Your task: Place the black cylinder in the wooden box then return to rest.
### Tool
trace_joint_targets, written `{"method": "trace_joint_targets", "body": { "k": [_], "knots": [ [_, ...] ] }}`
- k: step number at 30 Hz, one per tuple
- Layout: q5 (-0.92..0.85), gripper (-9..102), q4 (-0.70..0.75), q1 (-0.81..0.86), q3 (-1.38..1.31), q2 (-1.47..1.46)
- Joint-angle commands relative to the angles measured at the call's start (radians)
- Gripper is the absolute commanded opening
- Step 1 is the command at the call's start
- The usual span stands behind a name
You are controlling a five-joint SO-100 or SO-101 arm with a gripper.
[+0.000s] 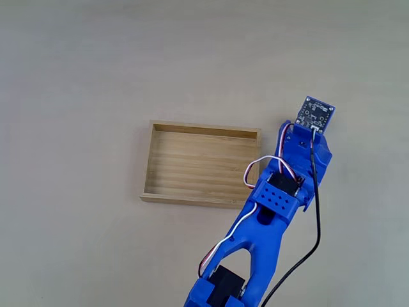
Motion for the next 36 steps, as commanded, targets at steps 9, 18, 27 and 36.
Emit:
{"method": "trace_joint_targets", "body": {
  "k": [9, 18, 27, 36],
  "knots": [
    [0.015, 34, -0.044, -0.021, -0.206, 0.032],
    [0.015, 34, -0.044, -0.020, -0.295, 0.091],
    [0.015, 34, -0.044, -0.031, -0.364, 0.147],
    [0.015, 33, -0.046, -0.044, -0.394, 0.178]
  ]
}}
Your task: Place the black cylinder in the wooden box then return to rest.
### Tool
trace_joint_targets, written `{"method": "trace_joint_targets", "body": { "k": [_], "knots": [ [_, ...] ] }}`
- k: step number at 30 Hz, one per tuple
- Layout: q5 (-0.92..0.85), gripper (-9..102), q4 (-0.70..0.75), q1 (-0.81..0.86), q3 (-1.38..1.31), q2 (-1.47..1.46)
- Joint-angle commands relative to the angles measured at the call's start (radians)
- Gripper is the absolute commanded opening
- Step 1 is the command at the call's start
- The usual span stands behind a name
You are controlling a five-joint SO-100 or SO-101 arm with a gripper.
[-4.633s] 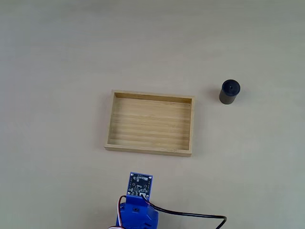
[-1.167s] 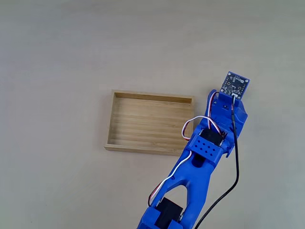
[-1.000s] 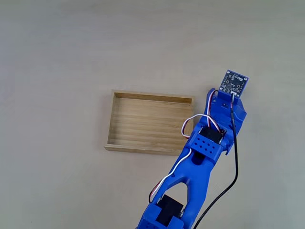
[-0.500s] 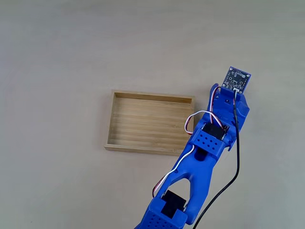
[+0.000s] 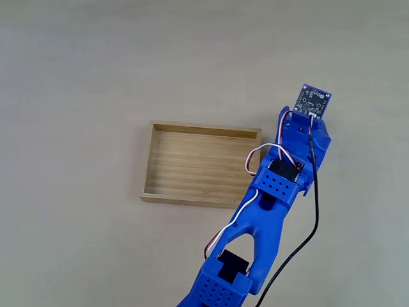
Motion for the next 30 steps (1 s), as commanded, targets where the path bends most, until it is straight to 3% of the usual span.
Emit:
{"method": "trace_joint_targets", "body": {
  "k": [1, 14, 30],
  "knots": [
    [0.015, 33, -0.040, -0.017, -0.141, -0.035],
    [0.029, 33, -0.040, 0.002, -0.169, -0.020],
    [0.043, 18, -0.040, 0.017, -0.187, -0.011]
  ]
}}
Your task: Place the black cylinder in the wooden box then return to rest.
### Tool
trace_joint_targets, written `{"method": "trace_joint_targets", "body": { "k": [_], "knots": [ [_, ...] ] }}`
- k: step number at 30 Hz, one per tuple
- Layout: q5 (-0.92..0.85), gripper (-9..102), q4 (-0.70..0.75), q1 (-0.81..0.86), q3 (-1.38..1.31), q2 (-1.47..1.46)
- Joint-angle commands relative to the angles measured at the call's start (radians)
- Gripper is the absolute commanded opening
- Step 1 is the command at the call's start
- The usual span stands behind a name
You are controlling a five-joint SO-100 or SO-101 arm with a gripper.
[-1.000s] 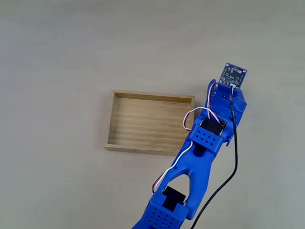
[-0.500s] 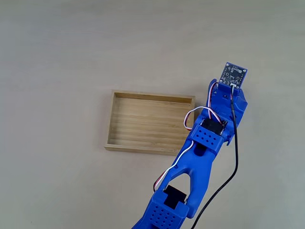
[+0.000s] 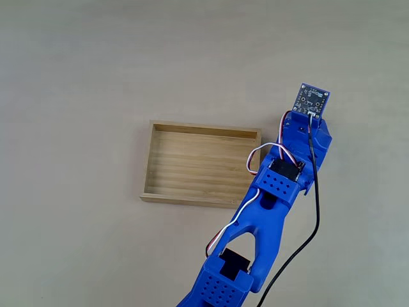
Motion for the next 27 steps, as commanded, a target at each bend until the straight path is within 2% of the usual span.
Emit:
{"method": "trace_joint_targets", "body": {
  "k": [1, 9, 18, 27],
  "knots": [
    [0.006, 16, -0.040, 0.015, -0.153, -0.040],
    [-0.002, 16, -0.032, 0.014, -0.140, -0.091],
    [-0.011, 16, 0.038, 0.000, -0.106, -0.227],
    [-0.014, 16, 0.037, -0.021, 0.055, -0.420]
  ]
}}
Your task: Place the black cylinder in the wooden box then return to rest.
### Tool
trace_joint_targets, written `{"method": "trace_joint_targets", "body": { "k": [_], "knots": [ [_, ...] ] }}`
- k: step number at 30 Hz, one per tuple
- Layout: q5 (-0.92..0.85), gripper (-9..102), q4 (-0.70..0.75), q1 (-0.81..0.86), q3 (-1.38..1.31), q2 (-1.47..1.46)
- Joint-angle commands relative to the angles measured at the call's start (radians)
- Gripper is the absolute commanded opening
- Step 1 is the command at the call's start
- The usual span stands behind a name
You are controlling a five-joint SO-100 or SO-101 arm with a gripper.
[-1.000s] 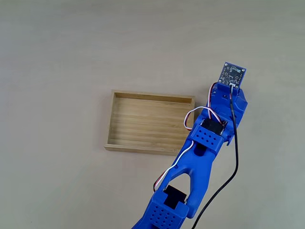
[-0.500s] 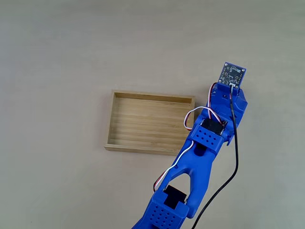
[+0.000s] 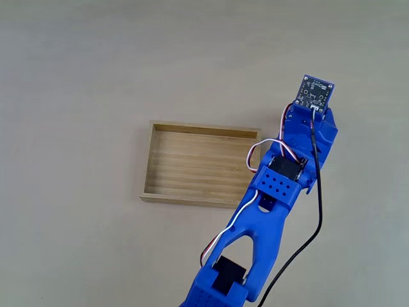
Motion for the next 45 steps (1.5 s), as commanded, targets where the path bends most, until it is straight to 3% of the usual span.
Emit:
{"method": "trace_joint_targets", "body": {
  "k": [1, 29, 45],
  "knots": [
    [-0.014, 16, 0.000, -0.026, 0.044, -0.291],
    [-0.075, 16, -0.003, -0.333, 0.859, -1.055],
    [-0.071, 17, -0.135, -0.402, 1.072, -1.054]
  ]
}}
